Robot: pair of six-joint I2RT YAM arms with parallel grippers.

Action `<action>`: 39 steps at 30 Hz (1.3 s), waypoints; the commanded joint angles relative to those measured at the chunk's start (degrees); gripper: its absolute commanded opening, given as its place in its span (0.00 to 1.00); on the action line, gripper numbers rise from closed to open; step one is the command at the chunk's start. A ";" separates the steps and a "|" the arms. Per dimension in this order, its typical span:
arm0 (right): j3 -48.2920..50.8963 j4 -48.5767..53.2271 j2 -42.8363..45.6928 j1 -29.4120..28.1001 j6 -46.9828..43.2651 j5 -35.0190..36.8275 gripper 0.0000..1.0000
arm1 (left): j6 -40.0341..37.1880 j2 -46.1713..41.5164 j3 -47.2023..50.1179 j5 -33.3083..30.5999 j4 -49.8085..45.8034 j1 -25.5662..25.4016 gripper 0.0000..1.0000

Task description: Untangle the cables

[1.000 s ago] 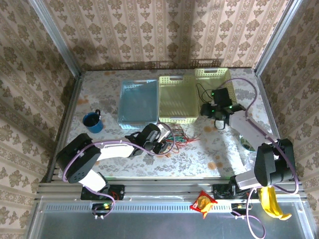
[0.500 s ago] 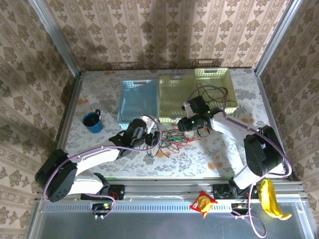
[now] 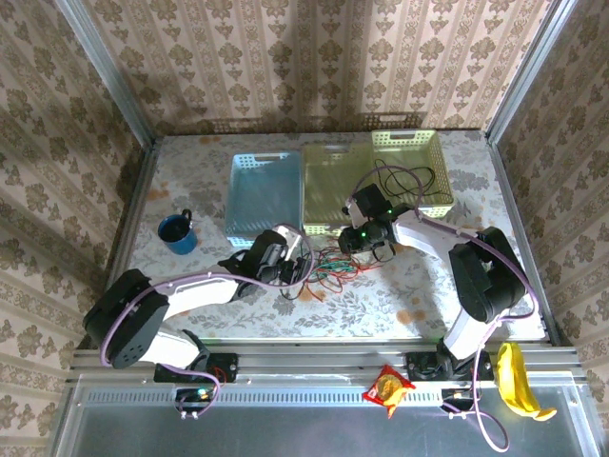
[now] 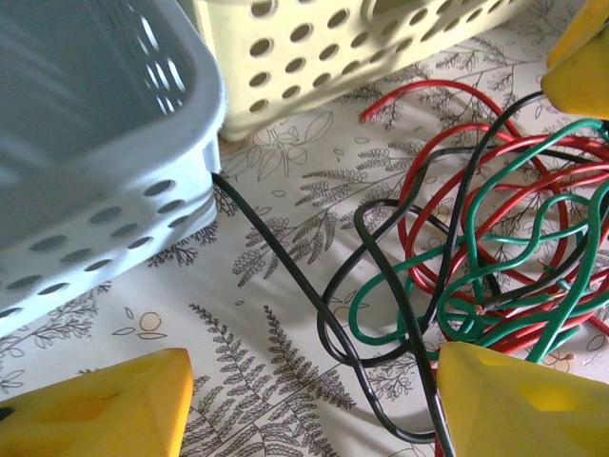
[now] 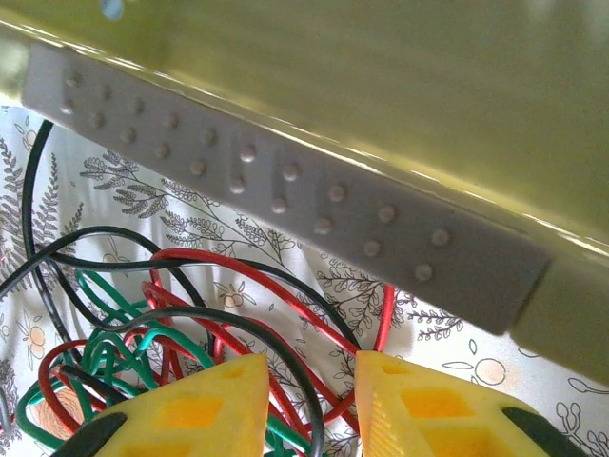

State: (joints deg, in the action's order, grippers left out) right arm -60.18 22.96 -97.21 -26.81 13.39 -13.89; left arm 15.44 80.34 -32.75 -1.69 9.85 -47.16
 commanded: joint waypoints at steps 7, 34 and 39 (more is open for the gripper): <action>1.40 0.51 -0.18 -0.36 0.10 -2.97 0.13 | -1.44 4.33 -3.62 2.73 1.50 -0.34 0.68; 2.87 -0.84 2.13 -0.43 -0.21 -3.65 0.01 | -3.18 9.54 -6.27 4.36 1.93 -0.72 0.69; 3.80 -2.76 9.68 -0.26 0.79 -3.17 0.00 | -3.20 11.59 -6.37 4.68 2.53 -0.69 0.68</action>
State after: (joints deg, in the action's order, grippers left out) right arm -56.64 22.00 -93.30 -26.89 13.56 -16.53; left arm 13.63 90.48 -37.71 1.80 11.97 -47.59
